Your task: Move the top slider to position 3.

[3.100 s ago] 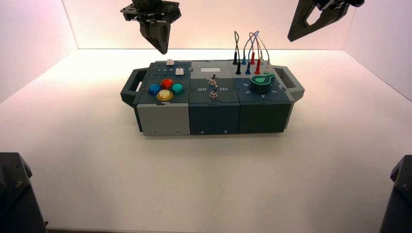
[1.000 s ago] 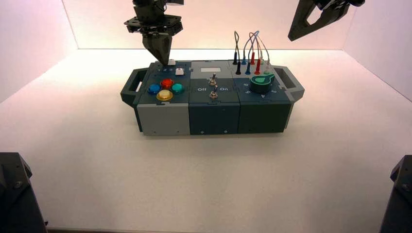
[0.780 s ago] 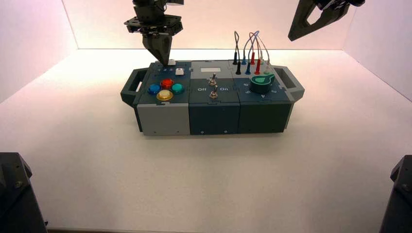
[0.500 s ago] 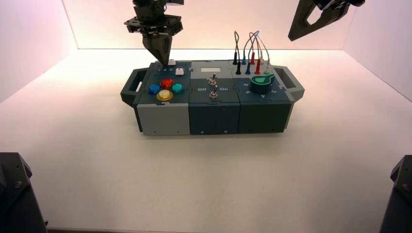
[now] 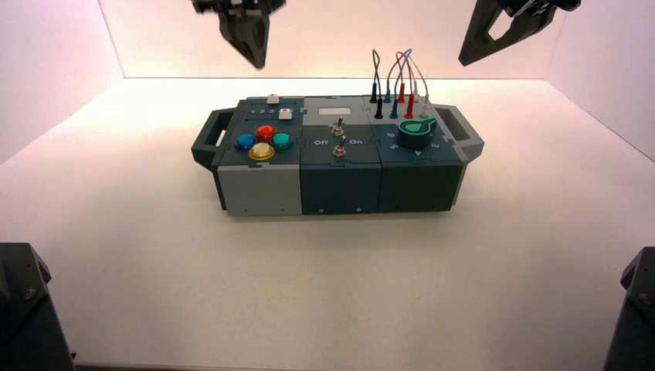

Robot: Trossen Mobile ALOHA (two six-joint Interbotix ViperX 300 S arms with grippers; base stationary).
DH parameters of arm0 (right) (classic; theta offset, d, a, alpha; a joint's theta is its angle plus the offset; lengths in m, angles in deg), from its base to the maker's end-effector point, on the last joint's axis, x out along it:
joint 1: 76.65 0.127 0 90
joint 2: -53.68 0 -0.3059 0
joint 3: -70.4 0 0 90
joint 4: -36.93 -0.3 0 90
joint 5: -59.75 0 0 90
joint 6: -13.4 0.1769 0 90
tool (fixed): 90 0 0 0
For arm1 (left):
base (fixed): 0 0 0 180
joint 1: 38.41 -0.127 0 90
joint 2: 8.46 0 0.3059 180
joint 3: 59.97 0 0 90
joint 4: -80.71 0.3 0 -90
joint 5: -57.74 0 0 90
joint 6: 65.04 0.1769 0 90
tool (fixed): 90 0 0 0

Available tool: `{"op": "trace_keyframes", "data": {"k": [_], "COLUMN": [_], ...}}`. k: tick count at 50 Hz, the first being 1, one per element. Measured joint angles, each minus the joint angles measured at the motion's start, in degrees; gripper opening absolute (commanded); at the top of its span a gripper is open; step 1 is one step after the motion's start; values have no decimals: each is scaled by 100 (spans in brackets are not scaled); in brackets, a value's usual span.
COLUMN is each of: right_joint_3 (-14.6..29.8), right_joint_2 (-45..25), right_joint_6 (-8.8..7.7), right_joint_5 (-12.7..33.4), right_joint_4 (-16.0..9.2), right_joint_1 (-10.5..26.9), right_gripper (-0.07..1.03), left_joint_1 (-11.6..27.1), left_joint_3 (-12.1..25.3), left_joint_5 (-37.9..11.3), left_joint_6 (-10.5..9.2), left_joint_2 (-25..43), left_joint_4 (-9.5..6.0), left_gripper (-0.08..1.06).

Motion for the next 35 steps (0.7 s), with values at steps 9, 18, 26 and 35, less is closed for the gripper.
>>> {"op": "trace_keyframes", "data": {"k": [9, 18, 26, 35], "right_joint_3": [-9, -26, -26, -26], "right_joint_2": [0, 0, 70, 149], "right_joint_6": [9, 9, 9, 9], "right_joint_5": [0, 0, 0, 0], "right_joint_4": [0, 0, -18, -18], "right_joint_1": [0, 9, 9, 0], "right_gripper": [-2, -2, -2, -2], "left_joint_1": [-9, -9, -9, -9], "left_joint_3": [0, 0, 0, 0], "left_joint_5": [-88, -202, -220, -229], "left_joint_6": [26, 105, 132, 149], "left_joint_2": [-202, -220, -220, -229], "left_joint_4": [0, 0, 0, -9], "left_gripper": [-3, -3, -3, -3]}}
